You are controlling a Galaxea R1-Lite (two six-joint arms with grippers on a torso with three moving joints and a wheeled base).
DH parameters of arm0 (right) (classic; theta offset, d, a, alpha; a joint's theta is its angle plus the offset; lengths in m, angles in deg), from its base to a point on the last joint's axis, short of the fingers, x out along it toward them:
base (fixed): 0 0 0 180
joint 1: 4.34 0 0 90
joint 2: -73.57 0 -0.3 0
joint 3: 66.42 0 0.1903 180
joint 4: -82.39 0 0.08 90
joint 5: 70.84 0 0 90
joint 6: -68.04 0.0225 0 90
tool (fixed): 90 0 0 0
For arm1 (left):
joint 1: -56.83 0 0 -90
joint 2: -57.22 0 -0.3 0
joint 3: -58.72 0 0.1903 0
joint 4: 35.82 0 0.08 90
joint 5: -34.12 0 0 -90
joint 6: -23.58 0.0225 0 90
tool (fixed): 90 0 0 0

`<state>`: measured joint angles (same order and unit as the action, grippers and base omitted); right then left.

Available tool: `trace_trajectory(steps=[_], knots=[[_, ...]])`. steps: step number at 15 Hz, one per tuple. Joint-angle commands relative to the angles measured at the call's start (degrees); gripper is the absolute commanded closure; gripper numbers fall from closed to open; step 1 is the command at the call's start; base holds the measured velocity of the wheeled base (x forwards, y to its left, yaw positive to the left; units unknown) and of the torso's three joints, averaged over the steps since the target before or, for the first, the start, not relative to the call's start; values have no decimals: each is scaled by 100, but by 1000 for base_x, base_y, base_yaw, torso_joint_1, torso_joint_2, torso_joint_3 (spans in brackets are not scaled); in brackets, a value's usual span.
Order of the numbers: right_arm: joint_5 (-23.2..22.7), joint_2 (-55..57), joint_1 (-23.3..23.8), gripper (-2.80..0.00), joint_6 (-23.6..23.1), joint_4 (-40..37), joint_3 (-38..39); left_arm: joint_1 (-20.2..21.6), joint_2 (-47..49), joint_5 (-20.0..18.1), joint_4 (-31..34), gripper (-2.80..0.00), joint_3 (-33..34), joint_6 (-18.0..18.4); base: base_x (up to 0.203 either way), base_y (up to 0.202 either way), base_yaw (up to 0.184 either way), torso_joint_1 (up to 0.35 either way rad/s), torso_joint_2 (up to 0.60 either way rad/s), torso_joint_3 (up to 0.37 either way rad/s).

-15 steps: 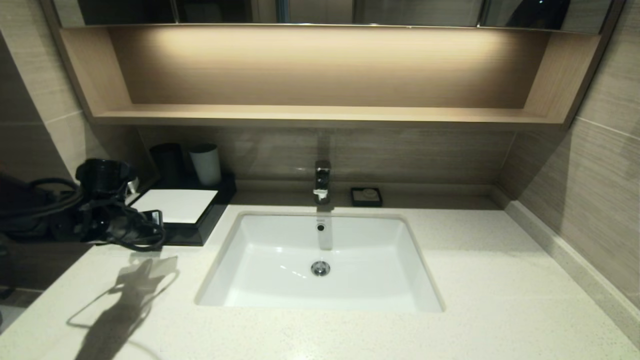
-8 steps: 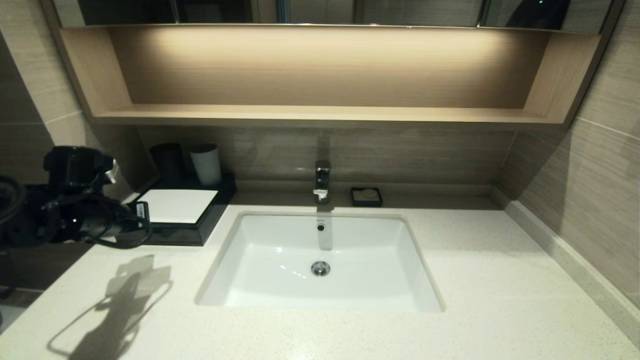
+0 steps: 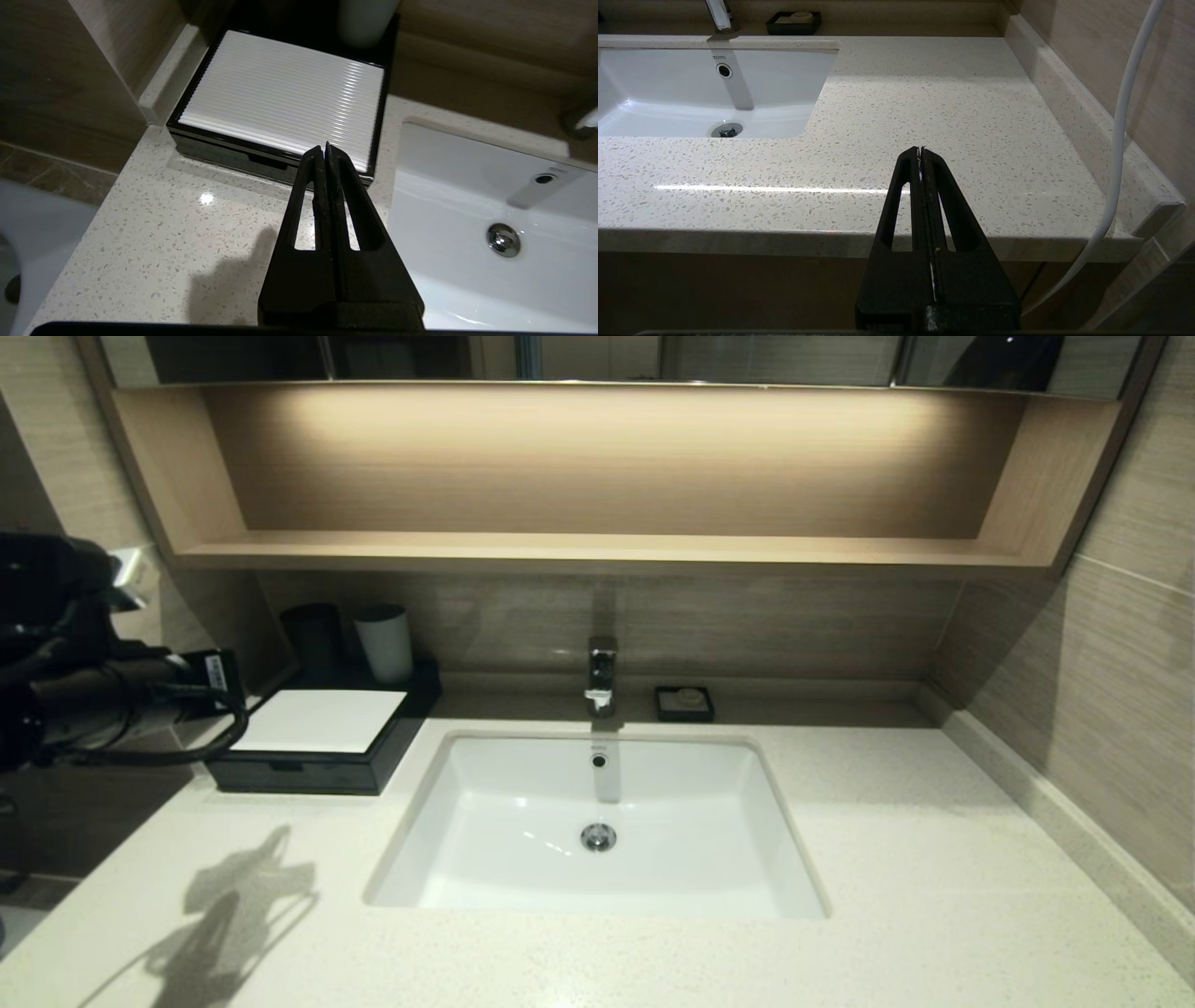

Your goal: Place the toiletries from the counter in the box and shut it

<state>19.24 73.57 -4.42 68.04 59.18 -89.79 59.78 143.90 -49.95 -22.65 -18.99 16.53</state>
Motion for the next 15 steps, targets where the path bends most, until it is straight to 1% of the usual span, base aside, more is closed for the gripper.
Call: trace_trajectory(steps=[1,4,5,8,11,13,15], knots=[[1,-9,-1,0,0,2,9,-206,-841,-231,-9,0,327,-7,0,0,0,0,0,0],[1,-9,-1,0,0,2,9,-638,-1535,-314,-9,0,967,2,0,0,0,0,0,0],[1,-9,-1,0,0,2,9,-704,-1773,-315,-9,0,1135,3,0,0,0,0,0,0],[1,-9,-1,0,0,2,2,-748,-2496,-303,3,0,1641,89,0,0,0,0,0,0],[1,-9,-1,0,0,2,9,-751,-3365,-289,5,0,2295,401,0,0,0,0,0,0],[1,-9,-1,0,0,2,9,-738,-3786,-253,35,0,2595,532,0,0,0,0,0,0],[1,-9,-1,0,0,2,9,-724,-4111,12,40,0,2893,556,0,0,0,0,0,0]])
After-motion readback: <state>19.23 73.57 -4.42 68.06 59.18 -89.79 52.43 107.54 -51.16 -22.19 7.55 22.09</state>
